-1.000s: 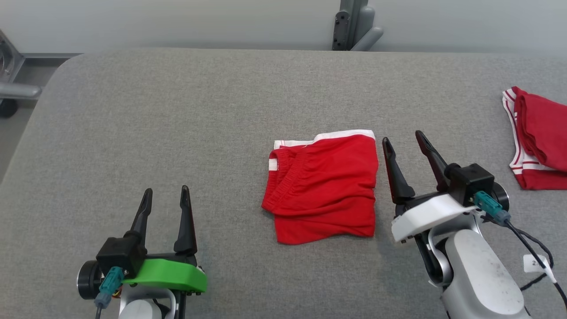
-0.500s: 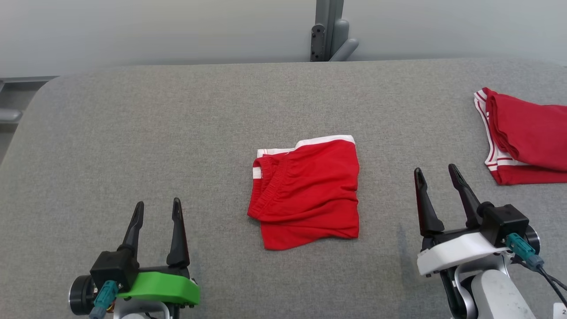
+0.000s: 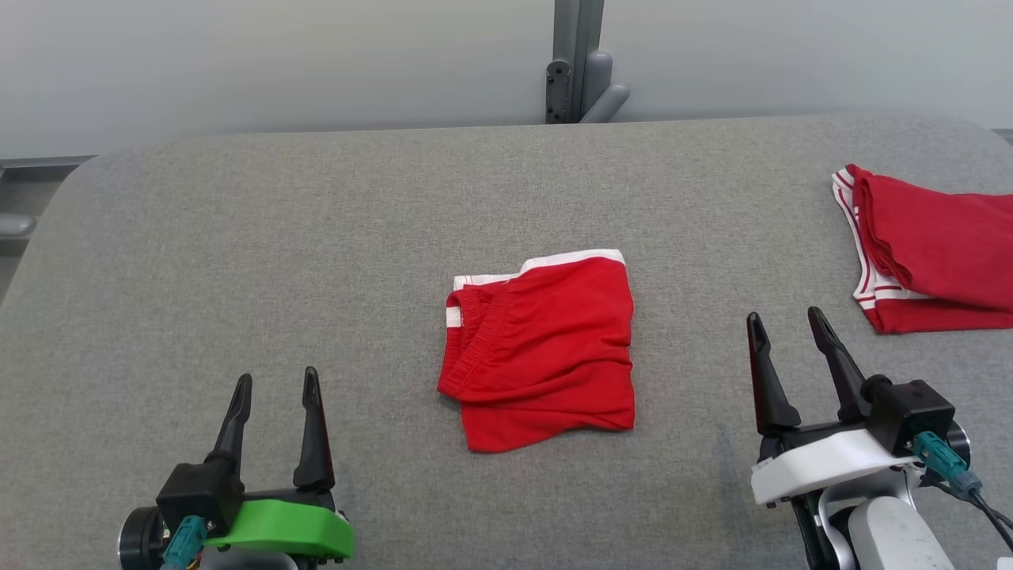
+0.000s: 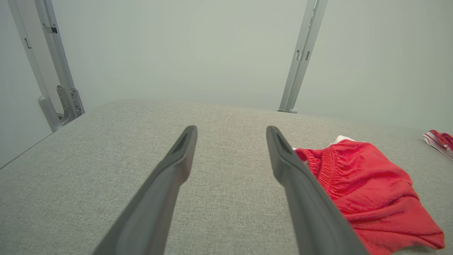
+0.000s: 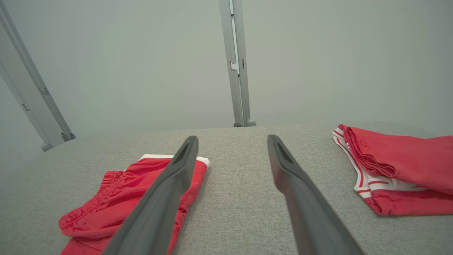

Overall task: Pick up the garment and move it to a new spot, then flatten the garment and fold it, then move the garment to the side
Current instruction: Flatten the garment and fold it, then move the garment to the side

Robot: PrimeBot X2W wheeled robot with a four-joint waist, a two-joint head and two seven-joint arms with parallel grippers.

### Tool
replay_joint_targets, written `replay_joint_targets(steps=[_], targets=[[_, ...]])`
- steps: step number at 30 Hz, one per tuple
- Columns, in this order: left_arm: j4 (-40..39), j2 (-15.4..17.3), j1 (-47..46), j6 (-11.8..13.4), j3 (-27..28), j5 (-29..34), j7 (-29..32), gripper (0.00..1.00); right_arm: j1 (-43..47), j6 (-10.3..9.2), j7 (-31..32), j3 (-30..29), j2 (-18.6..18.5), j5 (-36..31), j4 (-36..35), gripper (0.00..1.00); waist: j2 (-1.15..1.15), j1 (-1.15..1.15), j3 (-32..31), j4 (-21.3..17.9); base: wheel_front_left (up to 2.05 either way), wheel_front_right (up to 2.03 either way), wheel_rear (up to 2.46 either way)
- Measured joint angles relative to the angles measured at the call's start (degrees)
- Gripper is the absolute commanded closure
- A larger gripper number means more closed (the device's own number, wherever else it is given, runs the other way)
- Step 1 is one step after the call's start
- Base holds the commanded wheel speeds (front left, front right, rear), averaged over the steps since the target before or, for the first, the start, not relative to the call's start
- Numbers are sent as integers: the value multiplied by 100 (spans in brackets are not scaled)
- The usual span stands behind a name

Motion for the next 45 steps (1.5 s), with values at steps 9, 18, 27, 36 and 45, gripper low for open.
replay_joint_targets(steps=[9, 18, 27, 36, 45], targets=[[-12, -1, 32, -7, -15, 1, 0, 0, -4, 0, 191, -14, 1, 101, 126, 0, 0, 0, -31, 85, 0, 0, 0], [-14, -4, 29, 11, -187, -27, 0, 0, -621, 0, 1200, 58, -21, 332, 587, 0, 0, 0, 84, 322, 0, 0, 0], [36, -5, -170, 49, -346, -121, 0, 0, -1679, 0, 2603, 509, -614, 1312, 1734, 0, 0, 0, 390, 769, 0, 0, 0], [18, -5, -219, 131, -421, -180, 0, 0, -2035, 0, 3244, 873, -891, 2232, 2386, 0, 0, 0, 629, 1196, 0, 0, 0], [-16, -5, -275, 174, -443, -204, 0, 0, -2284, 0, 3382, 1163, -926, 2818, 2563, 94, 0, 0, 780, 1322, 0, 0, 0]])
